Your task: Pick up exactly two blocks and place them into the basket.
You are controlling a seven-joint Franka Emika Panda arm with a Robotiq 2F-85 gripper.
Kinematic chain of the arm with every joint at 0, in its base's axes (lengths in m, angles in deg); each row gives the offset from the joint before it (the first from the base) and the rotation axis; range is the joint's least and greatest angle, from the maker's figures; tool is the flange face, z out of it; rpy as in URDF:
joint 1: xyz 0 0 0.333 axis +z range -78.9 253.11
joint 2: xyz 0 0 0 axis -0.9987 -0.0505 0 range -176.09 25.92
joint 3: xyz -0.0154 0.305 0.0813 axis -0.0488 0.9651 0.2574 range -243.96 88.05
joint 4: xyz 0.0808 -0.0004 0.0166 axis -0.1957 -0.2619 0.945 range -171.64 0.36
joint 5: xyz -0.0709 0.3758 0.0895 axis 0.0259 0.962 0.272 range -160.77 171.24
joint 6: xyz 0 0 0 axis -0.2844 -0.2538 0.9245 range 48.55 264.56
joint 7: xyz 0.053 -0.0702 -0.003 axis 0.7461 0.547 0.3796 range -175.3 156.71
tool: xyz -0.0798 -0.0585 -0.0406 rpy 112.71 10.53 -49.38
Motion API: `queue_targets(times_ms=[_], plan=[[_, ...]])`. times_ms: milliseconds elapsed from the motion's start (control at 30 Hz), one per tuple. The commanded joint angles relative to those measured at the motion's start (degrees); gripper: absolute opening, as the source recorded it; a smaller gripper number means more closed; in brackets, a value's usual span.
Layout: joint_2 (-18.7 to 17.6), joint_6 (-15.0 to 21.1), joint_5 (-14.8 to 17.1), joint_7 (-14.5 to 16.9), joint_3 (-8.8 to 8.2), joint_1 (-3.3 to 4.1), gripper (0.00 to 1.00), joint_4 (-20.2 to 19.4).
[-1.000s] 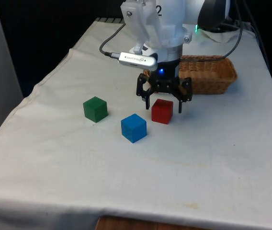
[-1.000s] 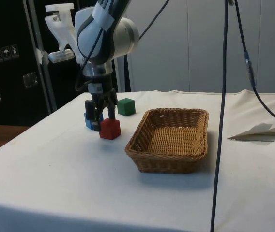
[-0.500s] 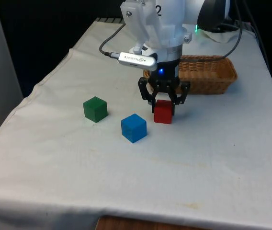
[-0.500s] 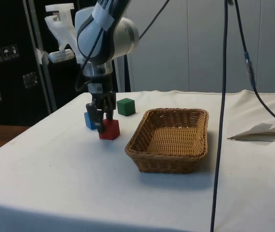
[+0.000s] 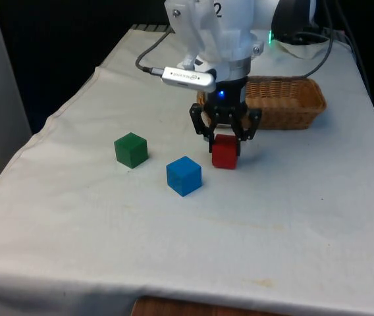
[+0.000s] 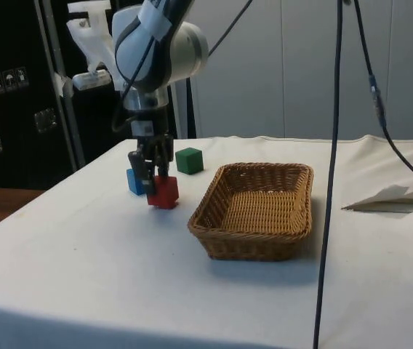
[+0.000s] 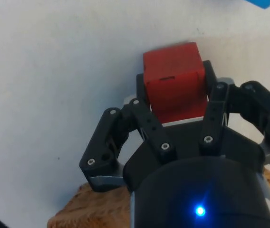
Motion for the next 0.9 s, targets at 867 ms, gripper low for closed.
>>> queue_targets(times_ms=[867], plan=[[17.88,-4.64,-6.59,0.52,-1.03,0.11,0.00,-11.00]])
